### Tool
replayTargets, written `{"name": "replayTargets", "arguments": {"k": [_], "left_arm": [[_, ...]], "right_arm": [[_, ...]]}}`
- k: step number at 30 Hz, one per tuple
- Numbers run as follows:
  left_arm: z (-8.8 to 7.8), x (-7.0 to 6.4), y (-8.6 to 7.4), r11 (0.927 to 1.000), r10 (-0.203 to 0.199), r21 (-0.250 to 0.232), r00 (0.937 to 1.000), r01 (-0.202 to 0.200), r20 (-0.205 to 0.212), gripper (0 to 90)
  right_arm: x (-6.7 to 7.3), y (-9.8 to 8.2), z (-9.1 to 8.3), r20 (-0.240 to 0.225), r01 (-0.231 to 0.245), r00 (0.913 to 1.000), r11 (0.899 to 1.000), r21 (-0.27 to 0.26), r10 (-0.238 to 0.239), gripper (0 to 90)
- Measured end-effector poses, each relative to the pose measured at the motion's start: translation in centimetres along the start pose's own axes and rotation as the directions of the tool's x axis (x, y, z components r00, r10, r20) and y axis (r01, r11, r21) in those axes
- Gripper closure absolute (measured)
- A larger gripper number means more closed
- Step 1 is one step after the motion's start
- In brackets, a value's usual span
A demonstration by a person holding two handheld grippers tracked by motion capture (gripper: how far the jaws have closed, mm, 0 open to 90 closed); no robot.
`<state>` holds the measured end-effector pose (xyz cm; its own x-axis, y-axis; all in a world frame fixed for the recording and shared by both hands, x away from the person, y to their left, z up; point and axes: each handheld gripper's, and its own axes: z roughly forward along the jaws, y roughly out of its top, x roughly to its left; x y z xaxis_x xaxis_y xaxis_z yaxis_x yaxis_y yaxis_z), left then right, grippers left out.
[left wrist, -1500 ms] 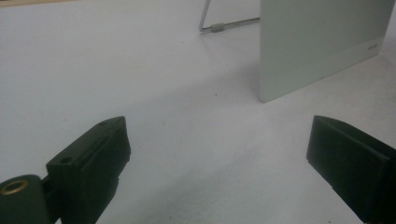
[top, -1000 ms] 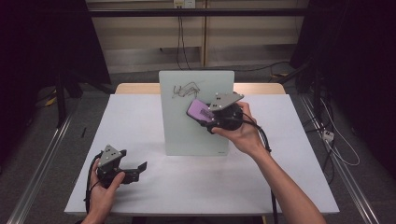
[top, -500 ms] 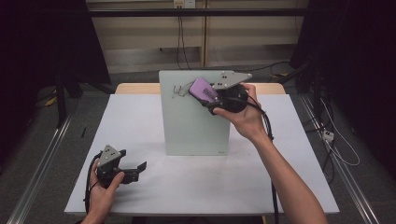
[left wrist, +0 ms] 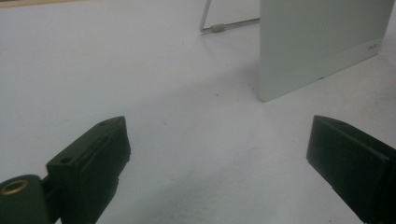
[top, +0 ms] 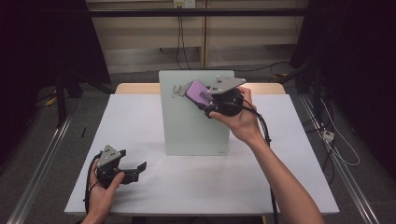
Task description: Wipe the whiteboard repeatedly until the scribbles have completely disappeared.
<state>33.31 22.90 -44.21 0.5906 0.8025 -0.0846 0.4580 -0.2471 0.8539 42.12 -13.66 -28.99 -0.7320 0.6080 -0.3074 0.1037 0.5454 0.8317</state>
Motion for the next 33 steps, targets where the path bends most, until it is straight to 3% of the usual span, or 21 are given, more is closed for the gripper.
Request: {"name": "replayTargets", "arguments": {"k": [18,22,33], "left_arm": [[0.0,0.0,0.0,1.0000,0.002,-0.002,1.0000,-0.002,0.001,6.0],[0.0,0.1,-0.1,1.0000,-0.003,0.001,1.0000,0.003,-0.002,6.0],[-0.1,0.1,-0.1,1.0000,-0.006,0.000,1.0000,0.006,-0.003,6.0]], "right_arm": [[3.4,-1.2,3.0,-0.115,0.025,0.9932,0.998,0.064,-0.017,41.9],[3.2,-1.1,3.0,-0.127,0.010,0.9919,0.998,0.061,-0.002,41.9],[1.2,0.4,1.8,-0.080,-0.028,0.9964,0.999,0.016,0.029,41.9]]}}
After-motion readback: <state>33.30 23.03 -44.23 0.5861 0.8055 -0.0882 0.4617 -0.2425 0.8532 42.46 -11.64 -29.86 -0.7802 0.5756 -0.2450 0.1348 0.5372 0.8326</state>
